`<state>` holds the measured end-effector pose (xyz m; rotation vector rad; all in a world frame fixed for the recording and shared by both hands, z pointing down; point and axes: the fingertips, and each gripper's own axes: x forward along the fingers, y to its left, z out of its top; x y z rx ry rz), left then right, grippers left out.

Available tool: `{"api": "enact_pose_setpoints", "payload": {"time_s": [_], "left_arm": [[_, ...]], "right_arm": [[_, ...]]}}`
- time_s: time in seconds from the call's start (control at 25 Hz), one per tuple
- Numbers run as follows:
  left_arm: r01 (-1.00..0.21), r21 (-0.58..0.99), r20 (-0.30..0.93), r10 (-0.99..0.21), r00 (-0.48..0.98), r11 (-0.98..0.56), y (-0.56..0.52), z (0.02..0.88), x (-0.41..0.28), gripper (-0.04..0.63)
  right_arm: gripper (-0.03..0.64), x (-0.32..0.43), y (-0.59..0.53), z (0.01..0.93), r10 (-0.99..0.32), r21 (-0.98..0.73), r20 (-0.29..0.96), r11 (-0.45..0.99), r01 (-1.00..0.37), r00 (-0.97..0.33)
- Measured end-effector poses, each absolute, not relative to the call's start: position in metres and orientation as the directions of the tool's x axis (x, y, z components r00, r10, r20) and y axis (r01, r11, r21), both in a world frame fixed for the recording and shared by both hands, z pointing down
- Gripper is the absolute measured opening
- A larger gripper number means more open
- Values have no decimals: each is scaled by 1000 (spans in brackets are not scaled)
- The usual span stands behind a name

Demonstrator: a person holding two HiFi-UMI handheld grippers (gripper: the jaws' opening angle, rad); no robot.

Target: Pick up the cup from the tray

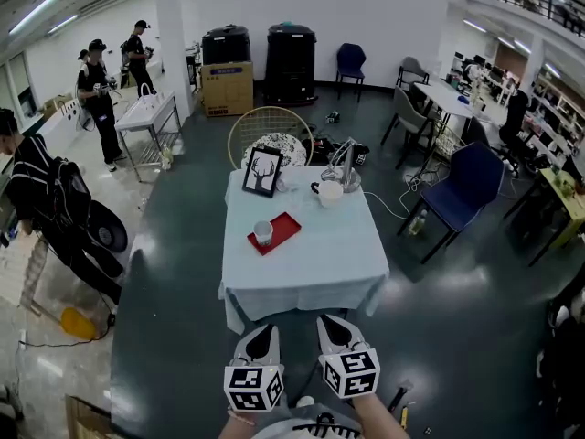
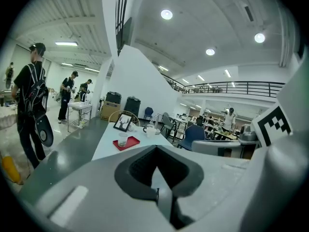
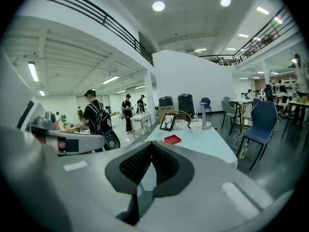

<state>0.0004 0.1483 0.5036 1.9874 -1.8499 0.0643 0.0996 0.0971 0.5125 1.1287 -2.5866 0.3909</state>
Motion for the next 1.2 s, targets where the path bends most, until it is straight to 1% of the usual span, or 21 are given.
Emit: {"api": "enact_pose_setpoints", "payload": {"time_s": [0.08, 0.12, 0.16, 0.2, 0.32, 0.44, 0.68, 0.8, 0.96, 1.2], "left_arm": [[-961, 274, 317, -941, 118, -28, 145, 503, -1, 2], [-961, 275, 317, -941, 121, -31, 142, 503, -3, 2], [-961, 276, 316, -940, 125, -35, 139, 502, -4, 0], [-960, 276, 315, -940, 129, -39, 134, 502, -6, 2], [-960, 274, 311, -941, 136, -48, 122, 498, -14, 0], [-962, 270, 313, -940, 135, -48, 110, 495, -25, 0], [-961, 271, 316, -939, 138, -49, 80, 492, -54, 1], [-963, 260, 315, -937, 149, -66, 64, 493, -66, 2], [-965, 250, 311, -936, 162, -84, 45, 492, -85, 0], [-960, 258, 315, -930, 190, -109, 28, 490, -115, 2]], "right_arm": [[35, 97, 94, 510, -658, -140, 358, 663, -735, -662], [60, 95, 93, 509, -651, -143, 357, 671, -728, -670], [104, 92, 90, 509, -644, -146, 359, 676, -722, -676], [132, 89, 88, 510, -641, -145, 362, 679, -720, -677], [141, 80, 79, 512, -644, -130, 373, 677, -725, -668], [164, 69, 72, 513, -635, -123, 385, 684, -719, -670], [238, 42, 48, 514, -623, -101, 397, 701, -706, -674], [265, 27, 33, 513, -629, -90, 387, 702, -706, -674], [291, 4, 15, 510, -629, -82, 381, 707, -702, -678], [304, -27, -1, 505, -646, -83, 370, 693, -716, -668]]}}
